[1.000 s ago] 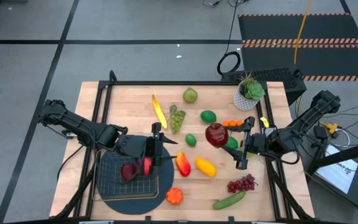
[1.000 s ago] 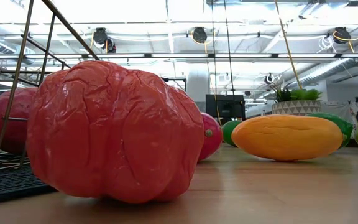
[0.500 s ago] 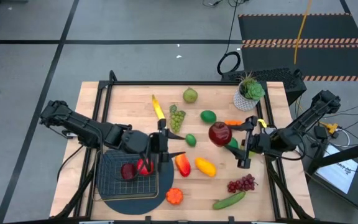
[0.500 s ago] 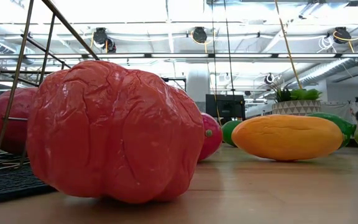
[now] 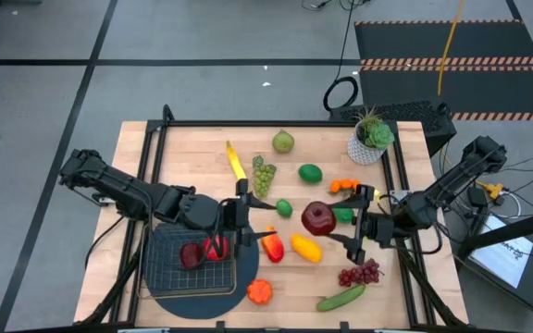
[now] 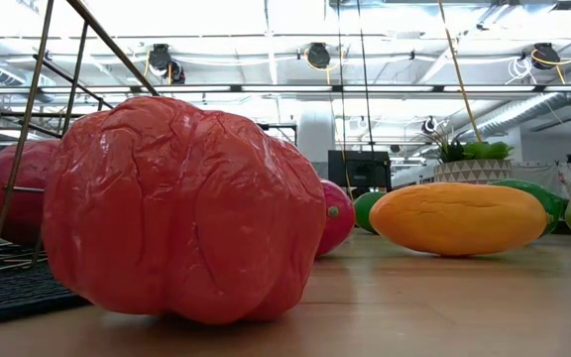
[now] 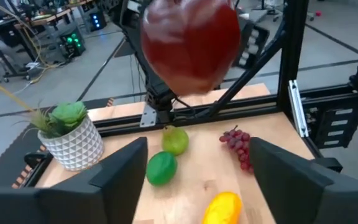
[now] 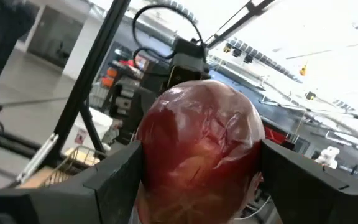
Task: Build produce basket
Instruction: Put the dark red apple into the gold wire basket
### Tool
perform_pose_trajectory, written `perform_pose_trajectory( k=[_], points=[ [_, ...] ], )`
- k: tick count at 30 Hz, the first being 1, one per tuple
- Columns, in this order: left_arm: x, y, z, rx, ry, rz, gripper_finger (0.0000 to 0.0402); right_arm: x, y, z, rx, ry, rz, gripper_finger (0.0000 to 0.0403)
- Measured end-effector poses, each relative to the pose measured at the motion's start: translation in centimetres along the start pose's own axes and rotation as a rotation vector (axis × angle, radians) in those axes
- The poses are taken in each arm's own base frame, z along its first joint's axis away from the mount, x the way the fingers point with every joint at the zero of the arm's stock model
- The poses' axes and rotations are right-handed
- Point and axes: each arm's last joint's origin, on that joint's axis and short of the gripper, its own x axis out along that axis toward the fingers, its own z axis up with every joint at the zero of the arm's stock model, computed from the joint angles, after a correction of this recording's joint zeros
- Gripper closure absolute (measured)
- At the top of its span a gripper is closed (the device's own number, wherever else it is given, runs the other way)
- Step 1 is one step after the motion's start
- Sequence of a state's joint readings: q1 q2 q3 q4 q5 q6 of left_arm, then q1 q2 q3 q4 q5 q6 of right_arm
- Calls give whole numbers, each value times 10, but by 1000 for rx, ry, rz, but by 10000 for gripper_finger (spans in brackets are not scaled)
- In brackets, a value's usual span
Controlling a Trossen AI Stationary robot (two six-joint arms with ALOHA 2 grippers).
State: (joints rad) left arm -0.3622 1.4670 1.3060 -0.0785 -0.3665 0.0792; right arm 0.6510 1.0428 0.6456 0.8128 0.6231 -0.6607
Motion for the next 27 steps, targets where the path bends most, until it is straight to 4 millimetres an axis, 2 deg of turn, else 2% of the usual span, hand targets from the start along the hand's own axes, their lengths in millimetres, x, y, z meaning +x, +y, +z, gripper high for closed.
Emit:
perform_pose_trajectory(
  k=[5, 11, 18, 23, 27],
  points=[
    [1, 3, 1, -31, -15, 9, 69, 3, 2, -1, -9, -9, -11, 108],
    [3, 9, 1, -42, -17, 30, 56, 4, 3, -2, 9, -13, -14, 108],
    [2, 6, -2, -93, 17, 19, 80, 8, 12, -9, 117, 17, 6, 108],
    [-3, -11, -12, -141, 89, -29, 104, 12, 20, -13, 156, 11, -1, 108],
    [-8, -29, -18, -113, 94, -80, 120, 15, 22, -13, 177, -30, -30, 108]
  ],
)
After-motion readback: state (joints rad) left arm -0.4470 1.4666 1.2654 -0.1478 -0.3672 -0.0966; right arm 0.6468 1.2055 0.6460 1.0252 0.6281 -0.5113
